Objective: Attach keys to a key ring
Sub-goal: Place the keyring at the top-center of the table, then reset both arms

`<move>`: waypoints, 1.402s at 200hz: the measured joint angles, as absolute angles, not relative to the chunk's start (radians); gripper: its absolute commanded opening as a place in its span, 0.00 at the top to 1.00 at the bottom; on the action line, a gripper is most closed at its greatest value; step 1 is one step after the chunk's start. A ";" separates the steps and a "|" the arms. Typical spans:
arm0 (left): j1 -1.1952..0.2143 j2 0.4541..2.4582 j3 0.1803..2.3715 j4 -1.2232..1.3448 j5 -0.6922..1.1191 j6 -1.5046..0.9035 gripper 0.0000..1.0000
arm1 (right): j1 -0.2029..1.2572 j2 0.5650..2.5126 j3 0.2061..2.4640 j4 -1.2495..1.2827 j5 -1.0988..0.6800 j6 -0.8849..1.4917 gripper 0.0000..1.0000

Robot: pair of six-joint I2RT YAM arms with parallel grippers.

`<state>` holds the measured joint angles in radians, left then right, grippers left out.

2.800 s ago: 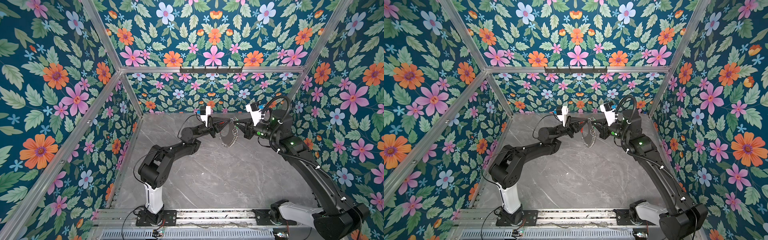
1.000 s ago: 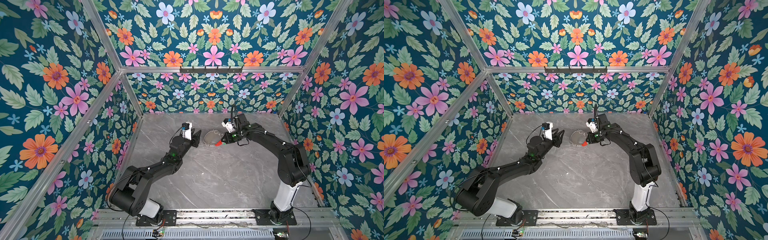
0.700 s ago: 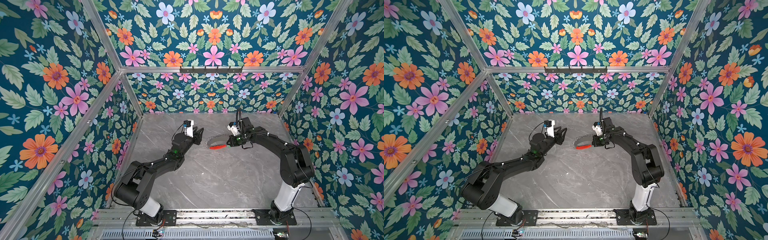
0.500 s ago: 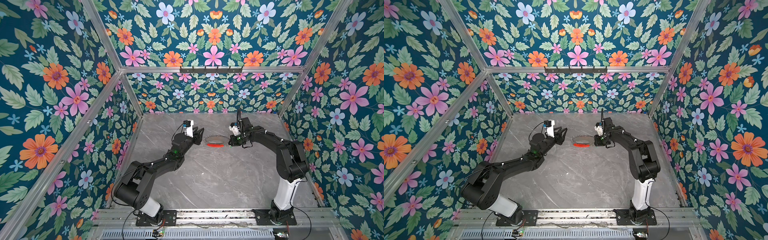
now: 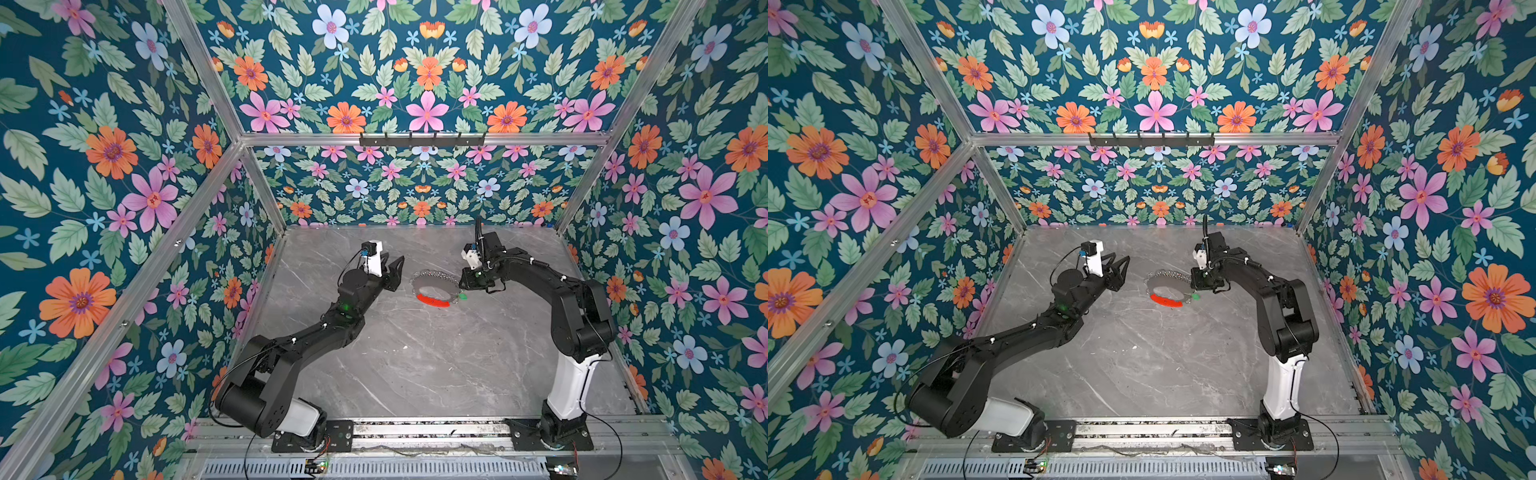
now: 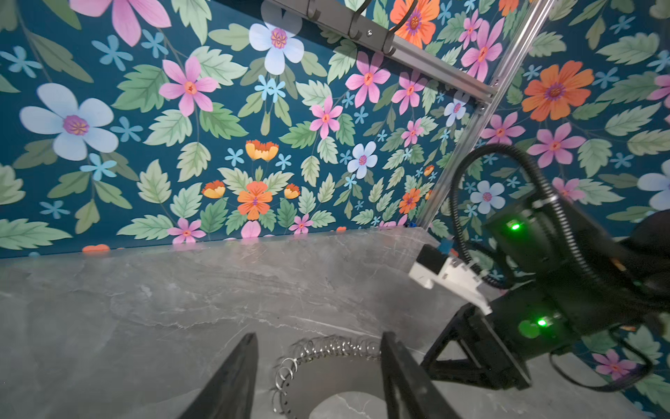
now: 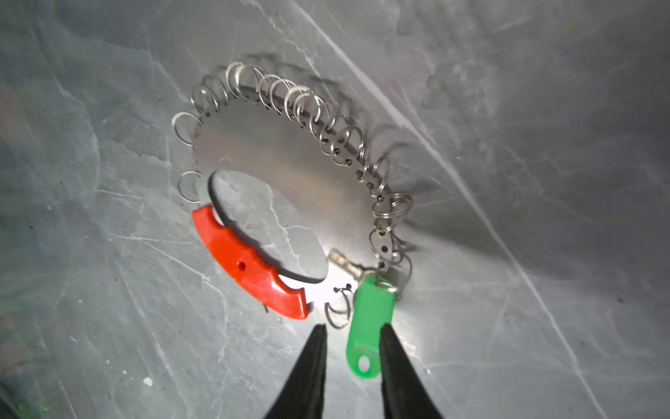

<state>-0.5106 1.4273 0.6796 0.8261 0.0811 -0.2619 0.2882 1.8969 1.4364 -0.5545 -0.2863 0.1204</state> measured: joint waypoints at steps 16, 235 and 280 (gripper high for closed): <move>-0.511 1.392 0.671 0.783 0.028 -0.243 0.00 | 0.289 1.819 1.411 -0.542 -0.270 0.126 0.49; -0.328 1.483 0.286 1.055 -0.601 0.128 0.00 | 0.056 1.252 0.281 0.648 0.397 0.154 0.07; -0.247 1.548 0.260 1.196 -0.552 0.130 0.00 | 0.057 1.351 0.261 0.810 0.412 0.128 0.05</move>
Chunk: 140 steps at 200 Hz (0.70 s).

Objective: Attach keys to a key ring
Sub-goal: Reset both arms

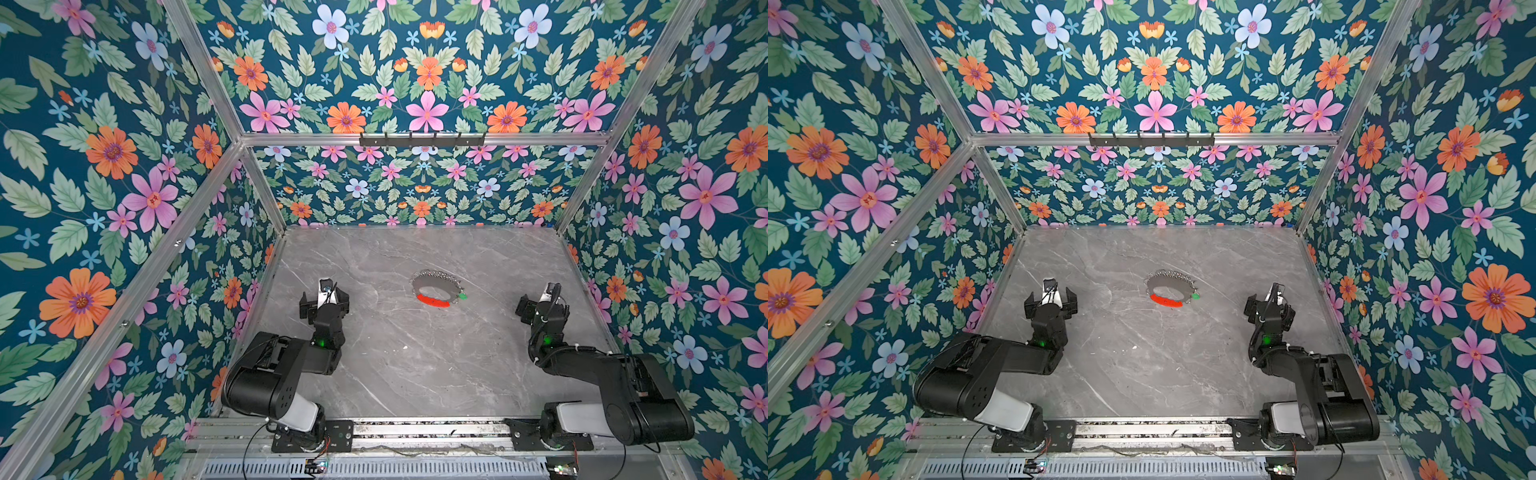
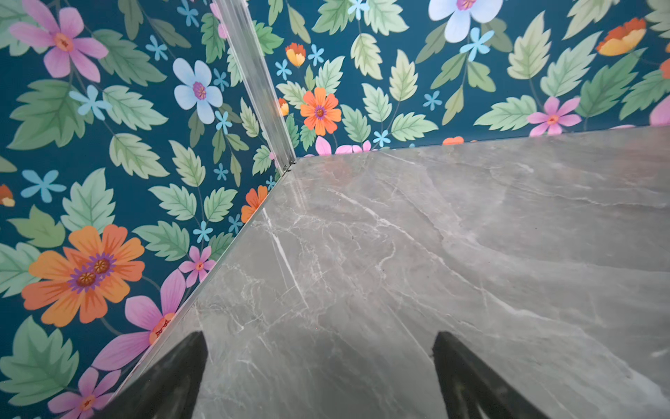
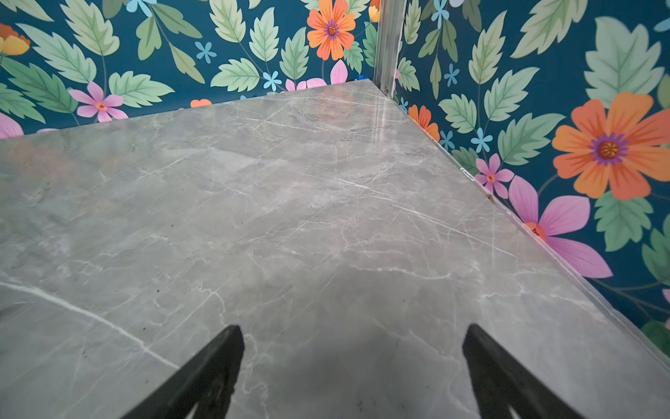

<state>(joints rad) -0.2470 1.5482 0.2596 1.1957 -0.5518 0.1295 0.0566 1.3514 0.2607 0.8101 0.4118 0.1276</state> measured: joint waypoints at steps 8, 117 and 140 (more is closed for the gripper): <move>-0.232 1.560 0.256 1.205 -0.550 0.129 0.00 | 0.056 1.349 0.258 0.829 0.411 0.125 0.05; -0.078 1.605 0.262 1.295 -0.299 0.003 0.00 | 0.057 1.464 0.263 1.005 0.286 0.053 0.01; -0.075 1.609 0.264 1.270 -0.290 0.002 0.00 | 0.054 1.469 0.262 1.005 0.273 0.053 0.01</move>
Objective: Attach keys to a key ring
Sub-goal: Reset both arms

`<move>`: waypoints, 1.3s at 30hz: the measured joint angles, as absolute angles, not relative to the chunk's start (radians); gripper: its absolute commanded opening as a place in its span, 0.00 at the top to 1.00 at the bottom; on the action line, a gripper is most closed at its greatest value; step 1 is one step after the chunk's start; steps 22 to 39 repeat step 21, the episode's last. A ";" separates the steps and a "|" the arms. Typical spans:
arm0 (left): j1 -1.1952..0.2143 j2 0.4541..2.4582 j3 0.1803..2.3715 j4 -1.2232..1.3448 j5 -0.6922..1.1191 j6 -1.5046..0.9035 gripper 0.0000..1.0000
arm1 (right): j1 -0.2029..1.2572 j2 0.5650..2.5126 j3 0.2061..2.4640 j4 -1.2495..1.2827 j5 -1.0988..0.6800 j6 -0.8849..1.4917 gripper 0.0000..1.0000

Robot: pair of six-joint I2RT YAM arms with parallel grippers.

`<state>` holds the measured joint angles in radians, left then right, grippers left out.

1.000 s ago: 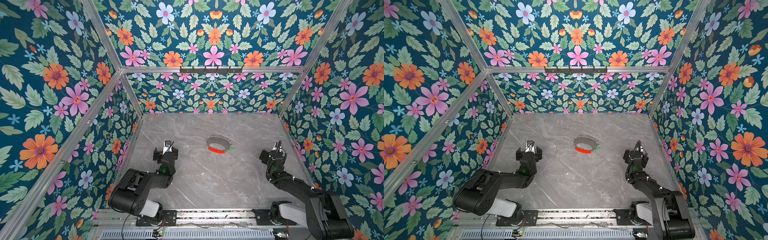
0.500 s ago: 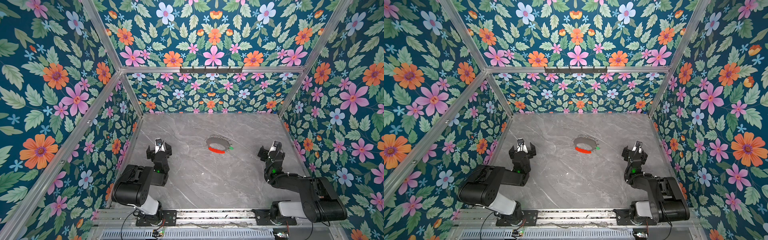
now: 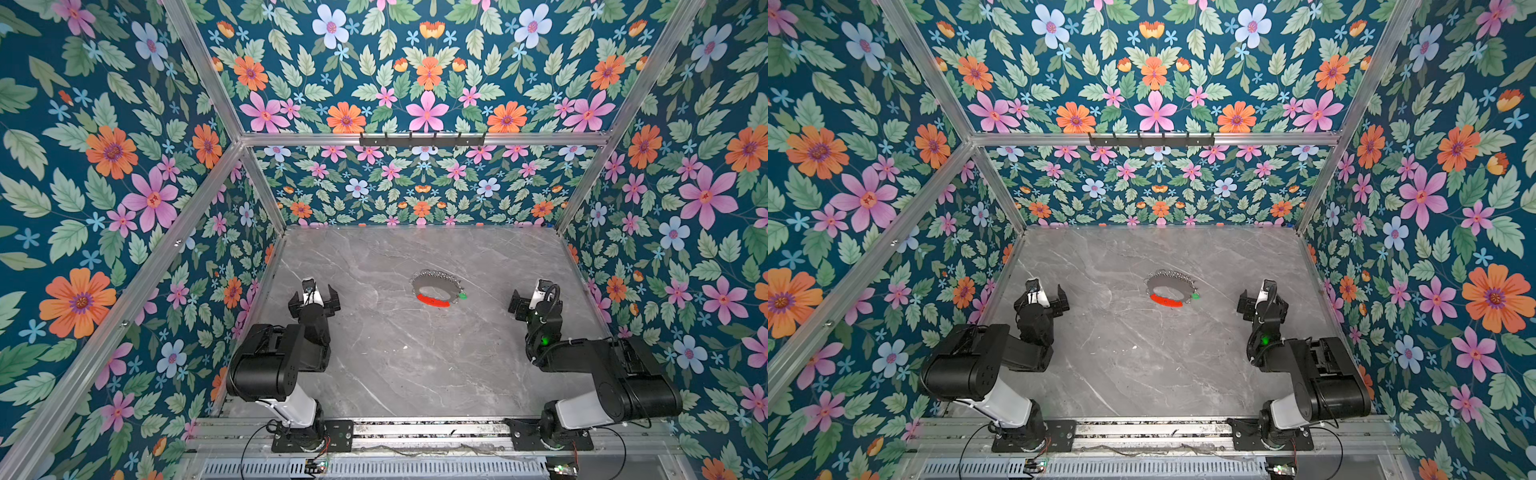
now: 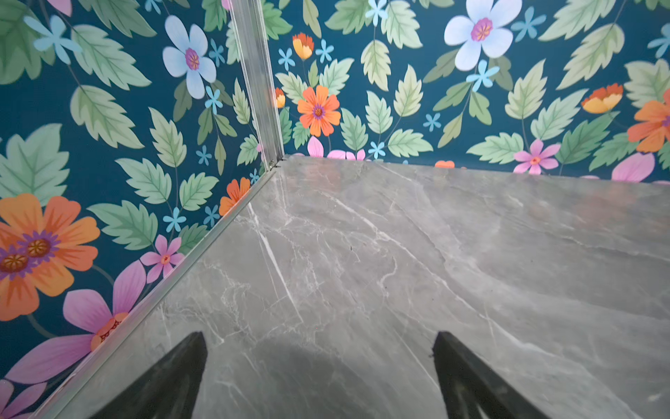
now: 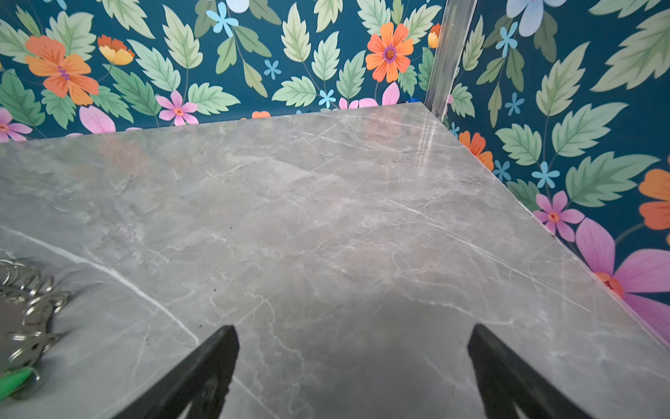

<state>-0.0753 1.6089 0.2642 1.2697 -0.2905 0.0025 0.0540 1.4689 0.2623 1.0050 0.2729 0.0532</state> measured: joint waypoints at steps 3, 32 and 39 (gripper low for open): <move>-0.074 1.609 0.265 1.264 -0.288 0.000 0.00 | 0.053 1.469 0.263 1.008 0.273 0.053 0.01; -0.074 1.608 0.265 1.263 -0.286 -0.001 0.00 | 0.041 1.467 0.272 0.995 0.253 0.054 0.01; -0.074 1.608 0.265 1.263 -0.286 -0.001 0.00 | 0.041 1.467 0.272 0.995 0.253 0.054 0.01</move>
